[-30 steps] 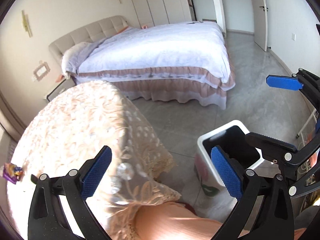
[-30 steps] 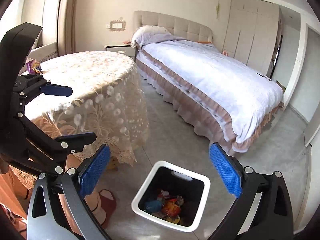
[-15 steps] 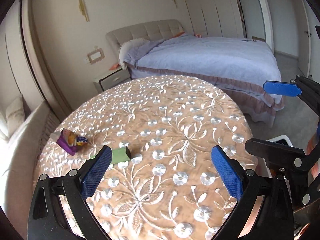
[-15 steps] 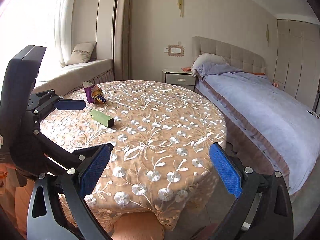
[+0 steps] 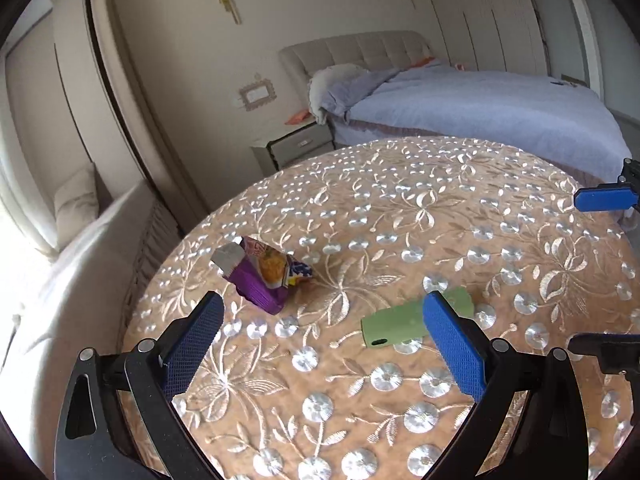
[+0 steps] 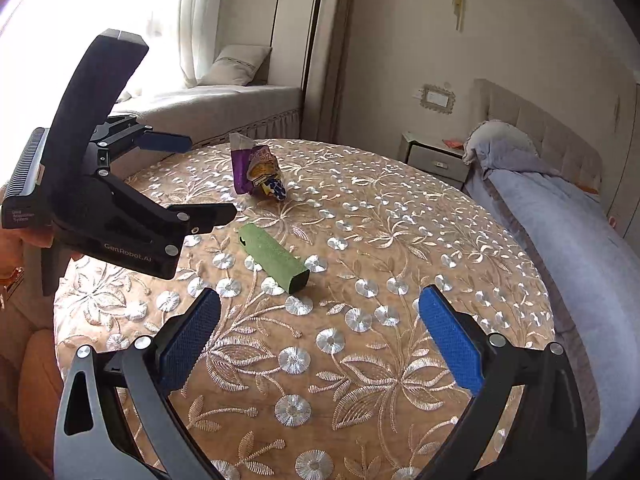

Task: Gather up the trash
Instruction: 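Grasp the purple noodle bag with the left tool while the right tool grasps the green tube, then carry the purple bag and green tube over the bin and open both tools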

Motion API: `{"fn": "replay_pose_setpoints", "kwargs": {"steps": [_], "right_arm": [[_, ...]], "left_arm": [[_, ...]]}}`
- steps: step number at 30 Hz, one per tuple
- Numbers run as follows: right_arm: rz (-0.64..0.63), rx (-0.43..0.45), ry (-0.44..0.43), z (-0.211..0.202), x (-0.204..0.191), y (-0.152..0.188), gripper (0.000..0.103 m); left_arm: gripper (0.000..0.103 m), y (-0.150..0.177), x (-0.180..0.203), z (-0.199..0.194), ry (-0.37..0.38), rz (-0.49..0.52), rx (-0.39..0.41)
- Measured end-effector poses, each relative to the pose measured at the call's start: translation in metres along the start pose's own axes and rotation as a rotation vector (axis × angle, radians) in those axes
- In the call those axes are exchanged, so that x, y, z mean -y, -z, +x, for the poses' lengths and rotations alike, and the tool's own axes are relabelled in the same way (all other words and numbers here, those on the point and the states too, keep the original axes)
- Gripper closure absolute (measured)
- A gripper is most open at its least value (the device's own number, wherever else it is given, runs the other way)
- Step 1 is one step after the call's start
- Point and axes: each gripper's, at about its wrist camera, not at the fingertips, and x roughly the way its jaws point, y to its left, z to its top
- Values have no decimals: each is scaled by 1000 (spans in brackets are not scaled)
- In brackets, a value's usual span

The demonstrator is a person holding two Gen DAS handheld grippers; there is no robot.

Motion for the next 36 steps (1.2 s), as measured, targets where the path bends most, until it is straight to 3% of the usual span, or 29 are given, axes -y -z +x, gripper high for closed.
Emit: {"fn": "replay_pose_setpoints", "kwargs": {"steps": [4,8,15,19,25,27,29,33,36], "right_arm": [[-62,-43,-50,34,-2,-10,4],[-78,-114,-108,68,-1,-18,4],[-117,-197,-153,113,-8,-26,4],[-130,-228,-176,131,-10,-31,4],[-110,-297,-275,148,-12,-36,35],[-105,-296,-302,146,-15,-36,53],[-103,-294,-311,143,-19,-35,64],[-96,-290,-276,134,-28,-32,75],[-35,-286,-272,121,-24,-28,75]], "left_arm": [[5,-4,-35,32,13,22,-13],[5,-12,-62,67,114,-1,-57],[5,-18,-64,125,163,30,-139],[5,-16,-63,146,129,32,-165],[9,-11,-63,146,104,35,-150],[12,-9,-60,146,92,45,-146],[16,-7,-56,145,73,52,-144],[24,-7,-56,136,52,7,-151],[25,-5,-62,120,65,-87,-155]]}}
